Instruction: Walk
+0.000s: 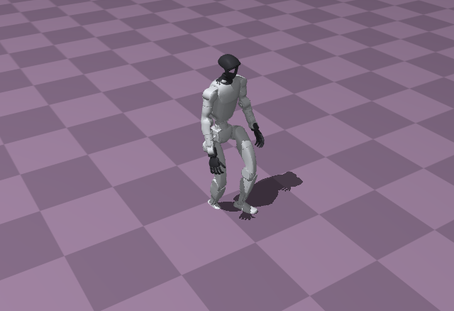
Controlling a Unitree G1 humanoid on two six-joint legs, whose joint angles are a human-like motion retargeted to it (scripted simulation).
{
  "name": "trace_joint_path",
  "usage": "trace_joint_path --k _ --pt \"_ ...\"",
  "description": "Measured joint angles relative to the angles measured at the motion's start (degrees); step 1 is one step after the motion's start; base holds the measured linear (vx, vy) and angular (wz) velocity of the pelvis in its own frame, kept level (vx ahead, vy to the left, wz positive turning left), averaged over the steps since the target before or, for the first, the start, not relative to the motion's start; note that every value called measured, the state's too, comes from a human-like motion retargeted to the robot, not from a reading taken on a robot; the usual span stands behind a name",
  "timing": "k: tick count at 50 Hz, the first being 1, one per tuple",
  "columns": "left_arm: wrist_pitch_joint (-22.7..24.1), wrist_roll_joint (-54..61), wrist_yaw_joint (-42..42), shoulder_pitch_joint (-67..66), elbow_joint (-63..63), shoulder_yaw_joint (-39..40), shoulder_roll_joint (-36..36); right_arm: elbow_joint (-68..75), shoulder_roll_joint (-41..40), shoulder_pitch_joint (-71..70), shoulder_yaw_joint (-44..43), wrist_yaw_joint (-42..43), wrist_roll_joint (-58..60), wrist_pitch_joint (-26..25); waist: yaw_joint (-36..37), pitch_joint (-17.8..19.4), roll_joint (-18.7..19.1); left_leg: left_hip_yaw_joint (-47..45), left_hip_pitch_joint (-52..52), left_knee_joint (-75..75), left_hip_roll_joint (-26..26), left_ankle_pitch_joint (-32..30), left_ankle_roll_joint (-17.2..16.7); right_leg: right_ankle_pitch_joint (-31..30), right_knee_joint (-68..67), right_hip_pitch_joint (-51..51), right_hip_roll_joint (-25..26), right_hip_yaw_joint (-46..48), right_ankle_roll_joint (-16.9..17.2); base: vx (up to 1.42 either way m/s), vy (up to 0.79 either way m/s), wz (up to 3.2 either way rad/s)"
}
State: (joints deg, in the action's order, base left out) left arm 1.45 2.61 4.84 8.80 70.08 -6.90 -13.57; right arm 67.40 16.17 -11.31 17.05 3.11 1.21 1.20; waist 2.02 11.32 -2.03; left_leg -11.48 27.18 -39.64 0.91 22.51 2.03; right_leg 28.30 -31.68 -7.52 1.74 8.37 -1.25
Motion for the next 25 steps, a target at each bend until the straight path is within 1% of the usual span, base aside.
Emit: trace_joint_path --k 2,3,4,9,15,20,25 --pt "0.03 -0.4 0.16 0.02 -0.3 -0.07 0.17 -0.02 -0.16 0.17 0.27 0.08 0.36 0.14 -0.24 -0.12 0.01 -0.24 0.89 3.19 -0.74 -1.27 -0.56 1.17 -1.23 0.02 -0.31 0.08 -0.03 0.16 -0.02 0.09" --pt "-0.04 -0.69 0.11 0.47 -0.34 0.0 0.12 0.05 -0.11 -0.24 0.3 0.0 0.61 0.22 -0.48 -0.44 -0.57 -0.56 0.06 8.14 -2.1 -3.47 -0.77 1.26 -0.51 0.18 -0.98 -0.05 0.02 0.18 -0.02 0.13" --pt "-0.04 -0.9 0.16 0.47 -0.4 -0.06 0.19 0.06 -0.15 -0.27 0.45 0.01 0.84 0.29 -0.67 -0.52 -0.78 -0.7 0.17 10.03 -2.72 -4.36 -0.99 1.79 -0.95 0.2 -1.33 -0.07 0.04 0.17 -0.01 0.13" --pt "-0.1 -1.58 0.27 0.02 -0.43 -0.49 0.52 0.07 -0.32 -0.34 1.29 -0.1 1.85 0.63 -1.4 -0.99 -1.31 -1.29 1.21 14.19 -4.28 -7.19 -1.49 4.8 -4.07 0.08 -2.26 -0.37 -0.09 0.18 0.0 0.05" --pt "-0.32 -1.58 0.19 0.12 0.02 -1.22 0.65 0.28 -0.46 -0.55 2.29 -0.56 2.28 0.94 -1.97 -1.27 -2.75 -2.25 0.44 16.1 -6.01 -10.71 -0.82 8.14 -7.18 0.52 -3.6 -1.7 -0.28 0.22 0.03 -0.03" --pt "-0.44 -1.03 -0.04 0.5 0.59 -2.2 0.68 0.66 -0.53 -0.52 2.98 -1.03 2.22 1.05 -2.33 -1.34 -4.12 -3.1 0.06 14.03 -7.09 -11.0 0.54 10.16 -10.25 0.88 -4.9 -3.1 -0.2 0.26 0.05 -0.05" --pt "-0.39 -0.2 -0.25 1.02 1.23 -3.58 0.7 1.19 -0.28 -0.36 3.52 -1.46 2.05 0.97 -3.14 -1.81 -5.66 -3.59 -0.46 12.31 -9.15 -7.72 3.1 10.46 -14.83 0.53 -6.5 -5.53 0.87 0.28 0.06 0.03"
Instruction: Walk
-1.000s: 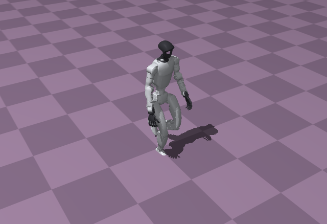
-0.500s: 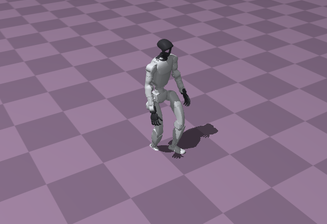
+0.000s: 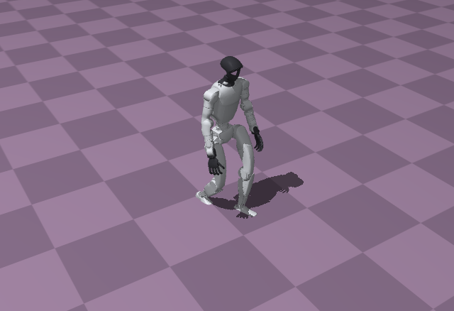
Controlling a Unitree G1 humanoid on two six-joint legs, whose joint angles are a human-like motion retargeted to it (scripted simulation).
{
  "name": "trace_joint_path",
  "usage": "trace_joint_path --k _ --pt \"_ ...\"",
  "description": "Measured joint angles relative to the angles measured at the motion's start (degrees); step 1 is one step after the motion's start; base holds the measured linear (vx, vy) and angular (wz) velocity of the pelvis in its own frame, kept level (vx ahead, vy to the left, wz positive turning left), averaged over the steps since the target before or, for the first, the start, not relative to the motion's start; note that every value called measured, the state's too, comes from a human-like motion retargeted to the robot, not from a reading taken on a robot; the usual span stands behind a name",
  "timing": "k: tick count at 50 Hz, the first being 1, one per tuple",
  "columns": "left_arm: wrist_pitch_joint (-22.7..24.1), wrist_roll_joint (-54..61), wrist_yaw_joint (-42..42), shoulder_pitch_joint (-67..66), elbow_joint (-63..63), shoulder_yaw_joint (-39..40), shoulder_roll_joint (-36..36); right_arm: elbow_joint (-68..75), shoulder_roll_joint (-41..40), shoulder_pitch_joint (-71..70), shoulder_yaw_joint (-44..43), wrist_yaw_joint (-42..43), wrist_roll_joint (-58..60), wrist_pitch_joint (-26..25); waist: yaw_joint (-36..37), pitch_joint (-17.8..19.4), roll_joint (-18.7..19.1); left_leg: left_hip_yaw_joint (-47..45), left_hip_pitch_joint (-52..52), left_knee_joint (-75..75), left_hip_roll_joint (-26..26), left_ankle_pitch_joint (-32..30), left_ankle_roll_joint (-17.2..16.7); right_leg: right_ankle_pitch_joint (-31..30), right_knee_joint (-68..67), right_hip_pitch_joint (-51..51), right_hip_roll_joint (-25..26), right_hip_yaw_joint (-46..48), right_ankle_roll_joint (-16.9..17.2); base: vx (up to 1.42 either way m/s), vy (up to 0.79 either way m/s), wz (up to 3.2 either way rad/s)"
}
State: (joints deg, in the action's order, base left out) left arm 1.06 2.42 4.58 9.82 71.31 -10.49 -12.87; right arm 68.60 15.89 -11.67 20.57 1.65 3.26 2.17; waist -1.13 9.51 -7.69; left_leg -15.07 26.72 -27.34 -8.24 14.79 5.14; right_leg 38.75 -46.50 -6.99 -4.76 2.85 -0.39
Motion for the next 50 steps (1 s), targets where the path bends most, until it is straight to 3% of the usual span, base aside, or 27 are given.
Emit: trace_joint_path --k 6,12,17,25,32,42,50 --pt "0.37 0.58 0.0 0.69 0.27 -2.06 -0.22 0.56 0.95 0.21 0.67 -0.55 -0.18 -0.24 -1.57 -0.57 -2.19 -0.18 -2.03 0.62 -4.18 2.11 2.0 -5.59 -9.94 -2.73 -3.55 -2.42 3.91 0.26 0.06 0.12" --pt "0.87 -0.04 0.63 1.76 -0.35 -3.67 -1.07 0.7 2.12 -0.13 1.01 -1.14 -0.56 -0.33 -3.45 -0.83 -4.05 0.11 -5.38 4.09 -8.74 2.88 3.56 -18.37 -25.01 -8.4 -9.16 -3.33 8.21 0.23 0.06 0.16" --pt "1.04 -0.95 1.46 3.03 -1.13 -3.81 -2.17 0.67 2.69 -1.1 0.89 -1.39 -0.45 -0.16 -4.66 -0.67 -3.07 1.29 -7.88 5.61 -9.43 4.23 4.1 -21.9 -32.69 -14.05 -11.82 -3.16 7.42 0.19 0.06 0.12" --pt "1.18 -1.5 2.79 3.4 -1.89 -3.37 -2.44 -0.21 2.51 -0.56 1.03 -0.99 -0.02 0.23 -6.95 -0.22 -1.65 3.29 -11.61 5.37 -9.62 7.15 3.43 -16.69 -31.04 -20.04 -15.47 -2.19 4.01 0.16 0.05 0.19" --pt "1.54 -0.71 3.58 3.89 -2.24 -2.53 -2.33 -1.07 2.24 -0.1 1.52 -0.6 0.58 0.09 -7.86 0.21 1.63 6.13 -15.17 8.52 -7.0 8.04 1.96 -16.36 -16.56 -23.64 -11.55 -1.54 3.76 0.13 0.03 0.21" --pt "2.18 0.56 4.25 3.19 -2.54 -2.42 -1.55 -1.29 1.57 1.46 2.52 -0.61 1.14 -0.31 -7.89 -0.67 4.15 9.22 -15.9 10.12 -4.57 8.57 0.86 -25.29 2.2 -27.13 -3.67 -4.55 7.9 0.09 0.02 0.21" --pt "2.33 0.86 4.26 2.6 -2.44 -2.48 -1.09 -0.98 0.8 2.5 3.07 -1.23 1.41 -0.47 -7.58 -1.25 4.15 10.27 -13.85 6.43 -4.63 10.6 0.63 -29.56 5.16 -29.35 -1.79 -5.72 9.9 0.02 0.0 0.11"
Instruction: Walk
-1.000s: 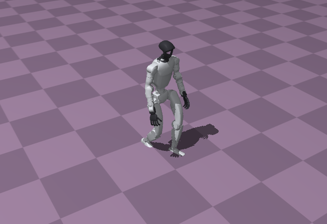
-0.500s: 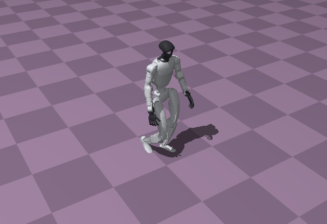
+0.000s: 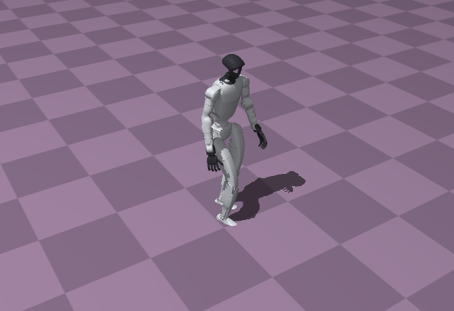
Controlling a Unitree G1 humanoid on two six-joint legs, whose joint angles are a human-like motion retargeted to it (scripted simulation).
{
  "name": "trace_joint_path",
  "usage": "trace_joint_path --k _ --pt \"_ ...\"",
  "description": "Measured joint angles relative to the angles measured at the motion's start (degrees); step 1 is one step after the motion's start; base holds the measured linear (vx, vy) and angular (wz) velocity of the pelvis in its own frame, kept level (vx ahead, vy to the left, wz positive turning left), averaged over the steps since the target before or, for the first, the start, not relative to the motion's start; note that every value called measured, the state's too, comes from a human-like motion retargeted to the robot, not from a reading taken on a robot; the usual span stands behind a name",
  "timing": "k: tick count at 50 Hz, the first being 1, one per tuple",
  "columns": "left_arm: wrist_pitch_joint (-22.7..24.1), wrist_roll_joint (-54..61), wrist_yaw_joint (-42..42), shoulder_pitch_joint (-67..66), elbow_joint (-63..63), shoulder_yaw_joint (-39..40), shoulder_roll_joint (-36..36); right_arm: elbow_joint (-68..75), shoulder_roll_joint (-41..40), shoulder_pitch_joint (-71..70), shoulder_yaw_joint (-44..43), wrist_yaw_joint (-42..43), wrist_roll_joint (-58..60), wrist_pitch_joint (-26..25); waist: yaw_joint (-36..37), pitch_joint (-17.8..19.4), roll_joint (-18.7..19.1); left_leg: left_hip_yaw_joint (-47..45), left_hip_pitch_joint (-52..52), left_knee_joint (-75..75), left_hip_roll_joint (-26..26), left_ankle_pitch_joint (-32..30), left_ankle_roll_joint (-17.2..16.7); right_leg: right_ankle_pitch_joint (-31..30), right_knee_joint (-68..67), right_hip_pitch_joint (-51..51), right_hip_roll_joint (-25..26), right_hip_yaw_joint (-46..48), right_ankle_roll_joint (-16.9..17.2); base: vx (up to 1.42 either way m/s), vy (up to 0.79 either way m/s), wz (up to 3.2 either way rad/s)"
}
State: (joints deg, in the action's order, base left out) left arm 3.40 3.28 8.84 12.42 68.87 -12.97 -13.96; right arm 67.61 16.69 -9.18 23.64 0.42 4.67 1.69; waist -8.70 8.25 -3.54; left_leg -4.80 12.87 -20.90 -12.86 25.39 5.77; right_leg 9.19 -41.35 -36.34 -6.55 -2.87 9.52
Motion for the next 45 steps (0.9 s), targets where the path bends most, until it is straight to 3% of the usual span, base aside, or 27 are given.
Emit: trace_joint_path --k 20,45 --pt "0.67 -1.35 -1.58 -0.54 1.86 -0.8 1.02 0.83 -0.68 -0.34 -0.99 -0.66 -1.82 0.55 1.6 -0.88 1.93 2.13 1.86 -1.85 0.75 1.52 0.07 -2.1 1.47 -1.36 0.76 1.49 -0.81 0.01 0.0 0.01" --pt "2.53 0.58 -2.61 -0.39 0.78 -1.72 3.52 -0.24 -0.27 -2.33 -2.72 -1.2 -6.59 1.88 2.45 -1.74 3.95 4.51 4.5 -8.1 2.79 8.28 0.61 1.7 2.36 -5.66 2.33 5.4 -2.63 0.11 -0.05 0.05"
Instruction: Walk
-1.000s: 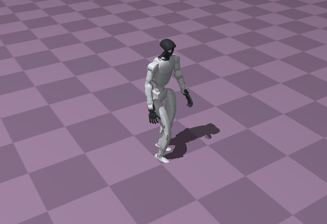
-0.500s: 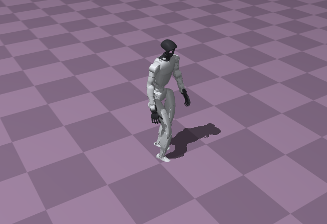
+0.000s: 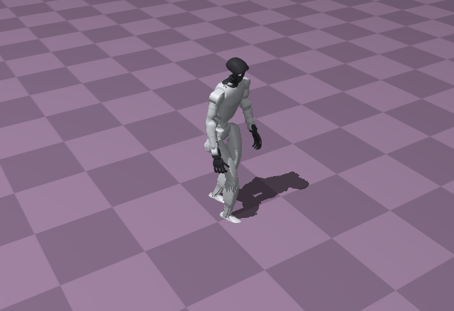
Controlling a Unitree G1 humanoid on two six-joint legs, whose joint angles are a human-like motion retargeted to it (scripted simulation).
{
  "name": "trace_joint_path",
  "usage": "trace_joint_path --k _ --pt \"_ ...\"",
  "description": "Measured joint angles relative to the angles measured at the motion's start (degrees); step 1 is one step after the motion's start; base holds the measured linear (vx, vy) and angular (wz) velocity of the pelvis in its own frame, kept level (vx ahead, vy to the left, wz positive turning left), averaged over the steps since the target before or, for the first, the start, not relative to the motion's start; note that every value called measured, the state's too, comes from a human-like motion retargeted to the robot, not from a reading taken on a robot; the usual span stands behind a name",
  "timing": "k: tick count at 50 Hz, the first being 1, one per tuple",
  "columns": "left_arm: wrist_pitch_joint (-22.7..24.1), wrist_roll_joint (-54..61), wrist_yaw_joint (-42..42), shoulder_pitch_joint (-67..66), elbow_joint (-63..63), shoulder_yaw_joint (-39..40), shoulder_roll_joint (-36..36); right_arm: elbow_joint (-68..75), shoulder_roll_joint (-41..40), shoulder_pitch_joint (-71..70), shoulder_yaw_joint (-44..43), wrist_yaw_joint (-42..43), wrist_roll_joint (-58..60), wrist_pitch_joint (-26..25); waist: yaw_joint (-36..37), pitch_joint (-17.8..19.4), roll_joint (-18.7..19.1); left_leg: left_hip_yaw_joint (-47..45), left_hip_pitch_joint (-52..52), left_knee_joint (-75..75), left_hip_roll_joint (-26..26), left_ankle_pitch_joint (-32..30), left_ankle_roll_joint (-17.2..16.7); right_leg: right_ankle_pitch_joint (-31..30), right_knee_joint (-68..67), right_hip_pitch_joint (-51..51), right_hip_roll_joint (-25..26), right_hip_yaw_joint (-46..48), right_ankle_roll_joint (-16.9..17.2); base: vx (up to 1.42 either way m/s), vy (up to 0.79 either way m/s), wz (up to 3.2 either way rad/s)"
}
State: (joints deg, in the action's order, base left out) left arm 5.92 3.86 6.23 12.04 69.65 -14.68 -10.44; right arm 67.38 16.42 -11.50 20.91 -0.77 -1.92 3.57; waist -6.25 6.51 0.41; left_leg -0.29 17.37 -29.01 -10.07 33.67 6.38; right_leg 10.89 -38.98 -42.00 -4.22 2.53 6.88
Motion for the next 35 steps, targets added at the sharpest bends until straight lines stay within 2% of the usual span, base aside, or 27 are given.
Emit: trace_joint_path --k 8,12,15,17,20,23,27,30,35 --pt "0.25 1.67 -0.2 0.62 -1.49 1.37 -0.08 1.7 0.95 -0.15 -2.74 0.47 -2.6 -0.11 0.03 -0.58 2.11 0.42 1.6 -6.74 2.51 3.72 -1.0 2.99 -1.13 -1.53 2.07 1.32 -1.86 0.24 -0.1 0.04" --pt "0.33 3.04 -0.23 0.46 -2.21 2.63 -0.26 2.89 1.58 -0.19 -4.25 1.02 -3.25 -0.18 0.0 -0.58 3.51 -2.26 3.39 -13.07 5.38 2.95 -2.92 5.98 -2.68 -0.72 3.29 2.27 -3.77 0.27 -0.11 0.08" --pt "0.25 4.23 -0.5 0.09 -2.8 3.62 -0.41 3.74 1.92 -0.24 -5.04 1.54 -3.49 -0.24 0.87 -0.23 4.92 -2.45 6.39 -22.67 8.02 -0.04 -5.44 7.67 -3.71 0.27 5.49 2.73 -5.44 0.26 -0.11 -0.17" --pt "0.11 4.76 -0.96 -0.2 -3.39 4.18 -0.54 4.08 2.15 -0.3 -5.31 1.81 -3.52 -0.33 1.44 -0.07 5.88 -4.02 9.41 -31.35 11.6 -5.21 -6.63 9.13 -4.38 1.06 6.93 3.27 -6.76 0.25 -0.09 -0.12" --pt "-0.47 4.92 -1.92 -0.32 -4.53 4.99 -0.98 4.19 2.59 -0.81 -5.64 1.86 -3.15 -0.58 2.39 0.15 7.06 -5.05 14.97 -43.37 16.62 -10.66 -6.32 10.82 -4.04 2.81 9.16 3.99 -8.54 0.25 -0.08 -0.09" --pt "-0.8 4.59 -2.55 -0.65 -5.5 5.59 -1.4 3.87 2.9 -1.01 -5.82 1.86 -2.51 -0.89 3.08 0.1 6.81 -5.81 20.22 -49.68 19.25 -11.44 -4.41 12.85 -4.65 4.51 9.88 3.99 -9.37 0.28 -0.07 0.03" --pt "-0.92 4.14 -3.06 -1.04 -6.01 6.46 -2.01 3.17 3.13 -1.52 -5.86 1.39 -1.73 -1.0 3.41 0.23 5.55 -7.36 26.08 -47.28 19.91 -8.68 -2.34 15.61 -4.97 7.75 9.53 3.57 -9.55 0.32 -0.05 0.13" --pt "-0.89 3.89 -3.15 -1.34 -5.6 7.04 -2.25 2.53 3.18 -1.79 -5.66 0.79 -0.99 -0.8 3.4 0.22 4.45 -9.02 29.12 -38.94 18.88 -7.68 -2.44 17.88 -5.32 10.29 8.62 3.16 -9.61 0.37 -0.04 0.19" --pt "-1.31 3.03 -3.3 -1.32 -3.78 7.96 -2.32 1.94 3.13 -2.34 -4.88 -0.22 0.99 -0.3 2.42 -0.77 2.18 -11.24 31.42 -17.27 14.57 -13.56 -4.98 21.76 -5.74 13.97 5.46 3.13 -9.63 0.4 -0.04 0.38"
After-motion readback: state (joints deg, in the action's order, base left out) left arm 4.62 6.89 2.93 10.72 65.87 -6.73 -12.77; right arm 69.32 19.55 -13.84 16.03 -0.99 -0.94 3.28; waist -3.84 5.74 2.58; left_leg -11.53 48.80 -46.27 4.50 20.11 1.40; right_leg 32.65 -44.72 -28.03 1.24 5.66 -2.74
